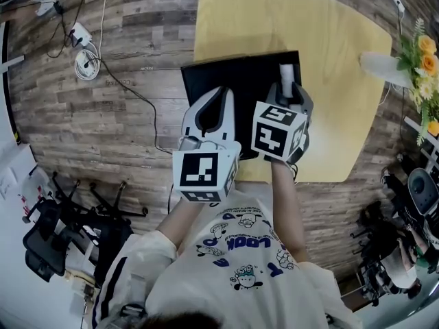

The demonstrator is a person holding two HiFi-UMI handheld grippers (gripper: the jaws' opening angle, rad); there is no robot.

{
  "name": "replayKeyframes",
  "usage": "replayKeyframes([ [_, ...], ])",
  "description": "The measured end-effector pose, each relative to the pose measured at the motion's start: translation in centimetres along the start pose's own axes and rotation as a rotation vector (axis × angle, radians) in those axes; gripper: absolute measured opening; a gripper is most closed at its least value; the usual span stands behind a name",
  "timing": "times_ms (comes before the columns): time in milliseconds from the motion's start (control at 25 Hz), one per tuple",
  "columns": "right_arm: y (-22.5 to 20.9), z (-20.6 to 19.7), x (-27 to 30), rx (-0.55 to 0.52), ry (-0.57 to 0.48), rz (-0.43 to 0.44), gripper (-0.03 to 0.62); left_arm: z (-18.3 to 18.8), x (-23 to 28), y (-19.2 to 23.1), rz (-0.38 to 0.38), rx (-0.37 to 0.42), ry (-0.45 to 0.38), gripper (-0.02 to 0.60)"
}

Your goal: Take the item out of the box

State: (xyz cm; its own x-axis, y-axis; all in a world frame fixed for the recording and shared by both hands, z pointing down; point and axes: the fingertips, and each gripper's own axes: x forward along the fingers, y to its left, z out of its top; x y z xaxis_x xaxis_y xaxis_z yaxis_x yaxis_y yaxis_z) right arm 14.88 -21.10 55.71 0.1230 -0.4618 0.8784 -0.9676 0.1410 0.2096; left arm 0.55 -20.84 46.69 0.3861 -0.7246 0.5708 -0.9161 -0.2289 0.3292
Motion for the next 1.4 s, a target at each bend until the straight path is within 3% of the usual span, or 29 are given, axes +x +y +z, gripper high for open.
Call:
replayKeyframes([
  [240,-0.6,-0.1,0.5,-0.013,0.025,-0.075,0.103,-0.4,0.0,0.8,0.015,-0.013,0.005,0.029],
  [440,-0.6,-0.1,0.6,-0.071,0.028,-0.094,0.091,-0.6,0.0,1.1,0.022,-0.027,0.012,0.029],
  [760,0.1,-0.2,-0.2,0.055,0.03,0.057,0.066,-0.8,0.0,1.1,0.018,-0.025,0.018,0.029],
  [1040,2.6,-0.4,-1.3,0.09,0.037,0.216,0.064,-0.7,0.0,0.8,0.015,-0.02,0.016,0.029],
  [1400,2.6,-0.6,-1.1,0.055,0.033,0.247,0.098,-1.0,-0.1,0.5,0.017,-0.022,0.021,0.029],
])
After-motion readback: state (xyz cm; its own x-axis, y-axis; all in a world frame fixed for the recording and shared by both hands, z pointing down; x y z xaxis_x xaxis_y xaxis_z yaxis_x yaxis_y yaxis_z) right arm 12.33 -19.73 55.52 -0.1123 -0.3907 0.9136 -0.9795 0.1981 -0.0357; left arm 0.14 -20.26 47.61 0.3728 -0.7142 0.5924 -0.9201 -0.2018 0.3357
